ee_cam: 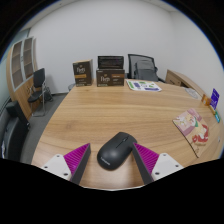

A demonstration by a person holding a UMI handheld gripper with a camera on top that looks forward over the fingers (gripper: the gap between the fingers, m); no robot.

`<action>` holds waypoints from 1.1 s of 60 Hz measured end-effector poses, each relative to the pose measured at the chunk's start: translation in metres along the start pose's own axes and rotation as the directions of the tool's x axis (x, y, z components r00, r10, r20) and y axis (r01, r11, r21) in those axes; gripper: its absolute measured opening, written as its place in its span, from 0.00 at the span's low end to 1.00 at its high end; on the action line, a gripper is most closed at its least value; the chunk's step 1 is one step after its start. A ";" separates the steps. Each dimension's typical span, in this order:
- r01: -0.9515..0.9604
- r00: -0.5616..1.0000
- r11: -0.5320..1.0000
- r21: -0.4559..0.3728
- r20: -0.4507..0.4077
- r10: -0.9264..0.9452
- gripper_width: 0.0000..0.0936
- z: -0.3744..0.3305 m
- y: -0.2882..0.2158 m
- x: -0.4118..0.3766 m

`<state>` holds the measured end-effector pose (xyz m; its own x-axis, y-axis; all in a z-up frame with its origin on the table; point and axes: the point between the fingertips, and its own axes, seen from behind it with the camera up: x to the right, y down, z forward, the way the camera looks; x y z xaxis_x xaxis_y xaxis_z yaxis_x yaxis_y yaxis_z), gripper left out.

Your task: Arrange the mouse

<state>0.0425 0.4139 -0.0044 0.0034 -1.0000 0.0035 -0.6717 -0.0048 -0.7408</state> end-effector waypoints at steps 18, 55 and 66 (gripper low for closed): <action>0.003 1.000 1.000 -0.004 -0.002 -0.003 0.94 0.020 -0.013 -0.004; -0.010 1.000 1.000 -0.002 -0.004 0.010 0.54 0.042 -0.023 -0.007; -0.007 1.000 1.000 -0.018 0.009 0.007 0.41 0.041 -0.022 -0.009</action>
<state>0.0875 0.4226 -0.0158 0.0050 -1.0000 -0.0074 -0.6850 0.0020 -0.7286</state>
